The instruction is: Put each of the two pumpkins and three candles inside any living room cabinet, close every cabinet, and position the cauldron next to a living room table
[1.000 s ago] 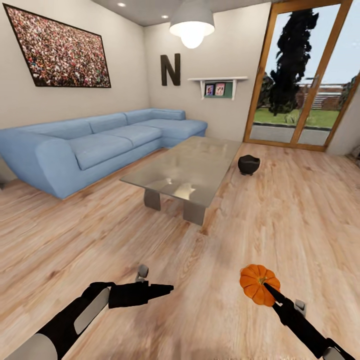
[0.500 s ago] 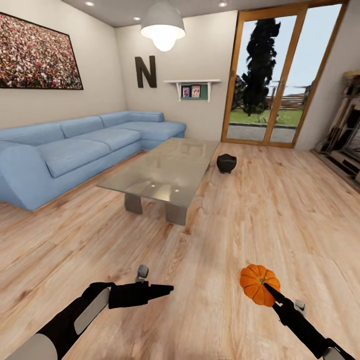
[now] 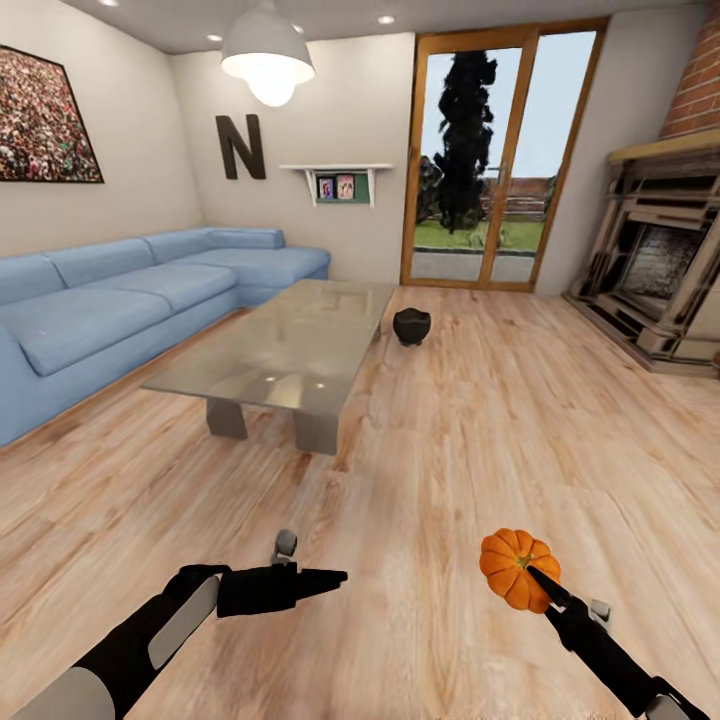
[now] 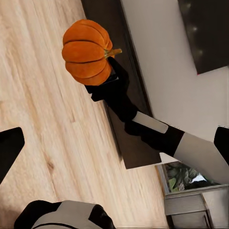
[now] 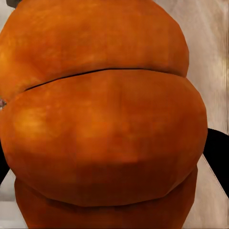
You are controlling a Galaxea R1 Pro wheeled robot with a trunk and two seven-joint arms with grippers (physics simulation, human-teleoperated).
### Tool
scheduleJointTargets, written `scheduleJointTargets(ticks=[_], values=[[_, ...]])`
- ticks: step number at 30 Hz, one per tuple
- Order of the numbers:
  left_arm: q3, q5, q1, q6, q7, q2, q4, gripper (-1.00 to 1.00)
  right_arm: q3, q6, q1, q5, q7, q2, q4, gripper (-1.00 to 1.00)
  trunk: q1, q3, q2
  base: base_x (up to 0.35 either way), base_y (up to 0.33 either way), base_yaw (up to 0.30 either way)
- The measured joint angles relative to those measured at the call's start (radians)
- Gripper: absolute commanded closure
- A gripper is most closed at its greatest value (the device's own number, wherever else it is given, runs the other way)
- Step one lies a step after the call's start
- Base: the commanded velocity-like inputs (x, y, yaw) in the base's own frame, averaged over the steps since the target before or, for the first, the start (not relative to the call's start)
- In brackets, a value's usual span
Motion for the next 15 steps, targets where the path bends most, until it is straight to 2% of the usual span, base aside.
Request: scheduleJointTargets(ticks=[15], values=[[0.0,0.0,0.0,0.0,0.001,0.0,0.003,-1.0,0.0,0.001,0.0,0.0,0.0,-0.001,0.0,1.0,0.0,0.01,0.0,0.0,0.0,-0.273]])
